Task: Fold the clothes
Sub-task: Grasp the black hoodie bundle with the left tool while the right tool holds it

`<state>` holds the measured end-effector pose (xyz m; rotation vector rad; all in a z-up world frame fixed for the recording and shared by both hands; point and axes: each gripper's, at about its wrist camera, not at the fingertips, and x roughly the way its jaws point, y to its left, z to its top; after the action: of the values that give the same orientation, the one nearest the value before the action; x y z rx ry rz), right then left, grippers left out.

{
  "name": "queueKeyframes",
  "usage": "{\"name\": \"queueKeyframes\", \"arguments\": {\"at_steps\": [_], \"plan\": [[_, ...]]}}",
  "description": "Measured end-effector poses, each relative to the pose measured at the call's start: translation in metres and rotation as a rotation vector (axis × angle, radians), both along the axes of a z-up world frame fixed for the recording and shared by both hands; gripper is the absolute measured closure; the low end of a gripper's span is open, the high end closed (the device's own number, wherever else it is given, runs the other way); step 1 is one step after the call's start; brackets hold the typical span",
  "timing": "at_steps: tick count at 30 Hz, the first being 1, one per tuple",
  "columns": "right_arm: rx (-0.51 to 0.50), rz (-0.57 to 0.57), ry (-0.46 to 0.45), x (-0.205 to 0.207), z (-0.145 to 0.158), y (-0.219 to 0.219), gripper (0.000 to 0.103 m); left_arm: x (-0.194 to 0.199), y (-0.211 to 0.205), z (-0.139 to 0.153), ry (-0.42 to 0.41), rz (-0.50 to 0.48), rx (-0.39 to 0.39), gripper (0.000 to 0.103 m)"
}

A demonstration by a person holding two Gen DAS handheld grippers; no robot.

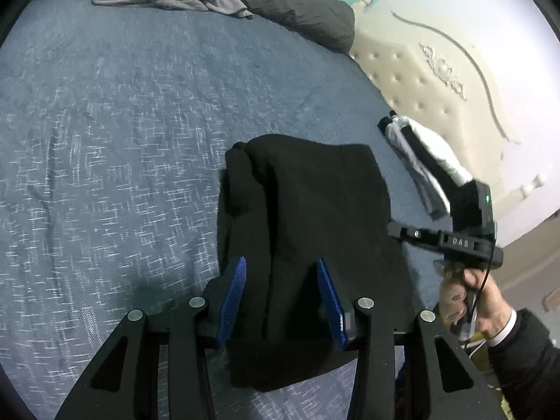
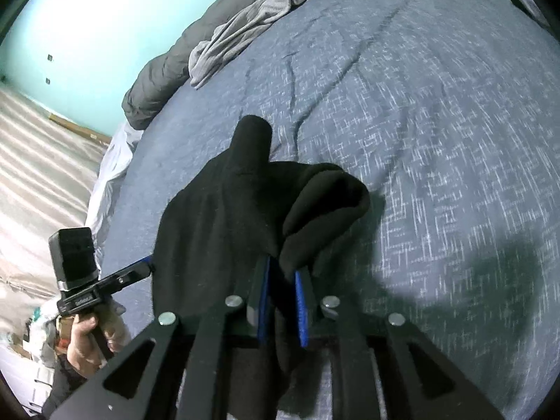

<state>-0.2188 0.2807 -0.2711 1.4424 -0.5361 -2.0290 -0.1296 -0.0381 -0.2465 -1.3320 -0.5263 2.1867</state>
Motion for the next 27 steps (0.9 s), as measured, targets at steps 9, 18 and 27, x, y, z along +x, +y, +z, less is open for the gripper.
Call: {"name": "queueKeyframes", "arguments": {"at_steps": [9,18,27], "plan": [[-0.032,0.001,-0.054,0.013,-0.006,0.002,0.042,-0.021,0.008,-0.036,-0.08,-0.007,-0.007,0.043],[-0.066,-0.003,-0.011,0.014,0.007,0.002,0.038,-0.034,0.016,-0.045,-0.096,-0.02,-0.012,0.042],[0.021,0.001,-0.088,0.019,-0.022,-0.012,0.024,-0.042,0.026,-0.057,-0.118,-0.016,0.028,0.039]]}}
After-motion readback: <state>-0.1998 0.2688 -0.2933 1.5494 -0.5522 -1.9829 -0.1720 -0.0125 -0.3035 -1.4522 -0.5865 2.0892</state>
